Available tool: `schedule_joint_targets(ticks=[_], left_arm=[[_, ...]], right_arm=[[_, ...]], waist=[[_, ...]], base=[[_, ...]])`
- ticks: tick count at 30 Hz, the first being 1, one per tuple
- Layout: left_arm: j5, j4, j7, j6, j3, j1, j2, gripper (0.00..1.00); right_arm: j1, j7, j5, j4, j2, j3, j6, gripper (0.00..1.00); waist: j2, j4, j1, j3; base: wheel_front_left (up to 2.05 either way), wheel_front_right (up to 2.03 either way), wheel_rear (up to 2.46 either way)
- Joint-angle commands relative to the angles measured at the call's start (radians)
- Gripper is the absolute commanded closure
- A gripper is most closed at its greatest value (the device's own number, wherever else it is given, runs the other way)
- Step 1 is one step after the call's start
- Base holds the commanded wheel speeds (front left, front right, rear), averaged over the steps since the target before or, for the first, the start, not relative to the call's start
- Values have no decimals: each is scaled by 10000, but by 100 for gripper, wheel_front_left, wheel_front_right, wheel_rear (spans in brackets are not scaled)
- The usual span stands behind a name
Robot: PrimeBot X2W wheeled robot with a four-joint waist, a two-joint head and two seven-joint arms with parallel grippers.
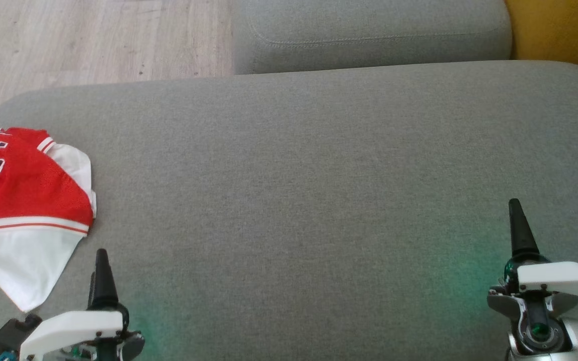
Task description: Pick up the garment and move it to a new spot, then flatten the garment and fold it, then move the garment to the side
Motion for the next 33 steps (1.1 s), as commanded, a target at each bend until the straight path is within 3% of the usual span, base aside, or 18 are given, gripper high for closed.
schedule_joint_targets(ticks=[1,33], left_arm=[[264,-324,-117,-20,63,-569,208,0],[4833,-251,-1067,167,-251,-903,353,0]], right_arm=[[-608,-141,-227,-287,-199,119,24,0],[-1195,-1084,-4383,-13,-229,738,45,0]], waist=[[0,-4,0,0],[0,-99,-1,68]], base=[[0,0,0],[0,0,0]])
